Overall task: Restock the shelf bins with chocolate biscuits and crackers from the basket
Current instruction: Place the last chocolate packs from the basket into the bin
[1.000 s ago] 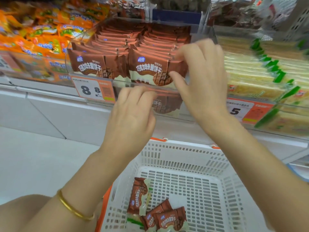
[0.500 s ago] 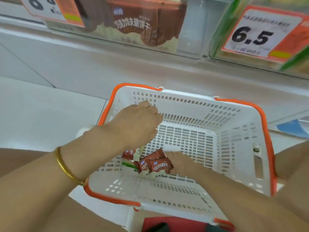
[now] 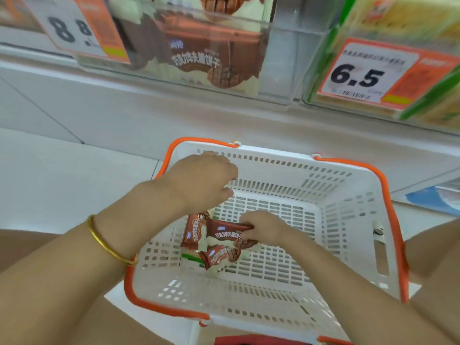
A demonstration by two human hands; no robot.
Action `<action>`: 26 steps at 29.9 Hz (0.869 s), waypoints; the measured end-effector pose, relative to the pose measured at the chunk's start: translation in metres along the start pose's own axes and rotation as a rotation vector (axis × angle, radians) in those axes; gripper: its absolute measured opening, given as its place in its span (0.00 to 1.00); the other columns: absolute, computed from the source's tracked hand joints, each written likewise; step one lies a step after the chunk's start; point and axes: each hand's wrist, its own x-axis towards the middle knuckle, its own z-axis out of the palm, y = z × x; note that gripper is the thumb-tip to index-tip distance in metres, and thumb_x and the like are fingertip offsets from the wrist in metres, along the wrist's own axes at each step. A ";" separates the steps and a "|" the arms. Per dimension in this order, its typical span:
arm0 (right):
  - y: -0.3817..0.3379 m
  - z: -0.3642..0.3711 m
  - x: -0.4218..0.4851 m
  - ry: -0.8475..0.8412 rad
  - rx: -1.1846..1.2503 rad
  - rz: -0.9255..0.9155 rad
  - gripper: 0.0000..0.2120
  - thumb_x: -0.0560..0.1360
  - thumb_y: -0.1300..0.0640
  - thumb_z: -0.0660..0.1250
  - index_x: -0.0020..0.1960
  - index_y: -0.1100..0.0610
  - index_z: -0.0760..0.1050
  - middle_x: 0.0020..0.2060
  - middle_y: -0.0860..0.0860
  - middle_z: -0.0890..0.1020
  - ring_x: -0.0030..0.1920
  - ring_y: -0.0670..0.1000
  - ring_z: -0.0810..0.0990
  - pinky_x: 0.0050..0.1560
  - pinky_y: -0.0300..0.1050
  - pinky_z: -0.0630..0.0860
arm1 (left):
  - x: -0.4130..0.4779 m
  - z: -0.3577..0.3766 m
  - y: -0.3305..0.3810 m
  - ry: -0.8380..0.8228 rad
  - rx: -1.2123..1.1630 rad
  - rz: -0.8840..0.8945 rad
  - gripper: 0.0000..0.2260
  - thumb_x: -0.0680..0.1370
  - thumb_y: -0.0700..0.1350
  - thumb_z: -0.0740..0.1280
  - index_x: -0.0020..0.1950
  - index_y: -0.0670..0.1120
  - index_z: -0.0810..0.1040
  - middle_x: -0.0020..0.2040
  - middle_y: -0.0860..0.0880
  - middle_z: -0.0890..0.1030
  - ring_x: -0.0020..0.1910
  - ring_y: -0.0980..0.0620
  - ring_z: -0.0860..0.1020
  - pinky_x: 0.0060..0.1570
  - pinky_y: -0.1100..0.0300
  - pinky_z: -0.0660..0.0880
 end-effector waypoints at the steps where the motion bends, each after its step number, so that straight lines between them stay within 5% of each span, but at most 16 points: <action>1: -0.015 -0.030 -0.011 0.082 -0.023 -0.048 0.03 0.78 0.54 0.64 0.50 0.52 0.72 0.44 0.47 0.73 0.46 0.50 0.72 0.41 0.43 0.68 | -0.001 -0.009 -0.002 0.098 -0.032 -0.020 0.15 0.81 0.50 0.59 0.66 0.50 0.72 0.63 0.51 0.74 0.63 0.50 0.70 0.59 0.53 0.70; 6: -0.095 -0.146 -0.097 0.661 -0.120 -0.258 0.08 0.77 0.54 0.64 0.56 0.53 0.74 0.48 0.49 0.78 0.51 0.52 0.76 0.49 0.51 0.72 | -0.019 -0.066 -0.021 0.965 -0.264 -0.010 0.09 0.78 0.42 0.60 0.53 0.43 0.78 0.48 0.46 0.78 0.50 0.45 0.74 0.51 0.55 0.69; 11: -0.145 -0.203 -0.143 1.143 -0.133 -0.414 0.15 0.74 0.55 0.66 0.60 0.50 0.73 0.54 0.48 0.79 0.54 0.53 0.77 0.53 0.54 0.74 | -0.039 -0.098 -0.039 1.387 -0.369 -0.130 0.12 0.78 0.40 0.59 0.59 0.38 0.75 0.53 0.48 0.74 0.55 0.47 0.72 0.56 0.59 0.65; 15: -0.174 -0.236 -0.137 1.350 -0.131 -0.418 0.13 0.75 0.55 0.65 0.59 0.50 0.74 0.54 0.46 0.79 0.54 0.51 0.76 0.54 0.54 0.74 | -0.038 -0.100 -0.042 1.421 -0.419 -0.189 0.15 0.77 0.40 0.59 0.61 0.38 0.72 0.55 0.47 0.73 0.57 0.48 0.69 0.58 0.60 0.64; 19: -0.184 -0.252 -0.106 1.389 -0.293 -0.223 0.13 0.77 0.54 0.65 0.61 0.48 0.73 0.57 0.48 0.76 0.58 0.52 0.73 0.52 0.48 0.72 | -0.030 -0.091 -0.047 1.215 -0.311 -0.219 0.17 0.76 0.43 0.59 0.64 0.41 0.72 0.62 0.45 0.73 0.62 0.46 0.69 0.61 0.64 0.58; 26: -0.175 -0.247 -0.079 1.414 -0.413 -0.125 0.14 0.75 0.51 0.67 0.61 0.49 0.76 0.54 0.51 0.71 0.56 0.54 0.68 0.44 0.46 0.70 | -0.022 -0.078 -0.050 0.997 -0.172 -0.240 0.23 0.76 0.49 0.56 0.68 0.40 0.70 0.68 0.43 0.71 0.69 0.40 0.63 0.71 0.50 0.58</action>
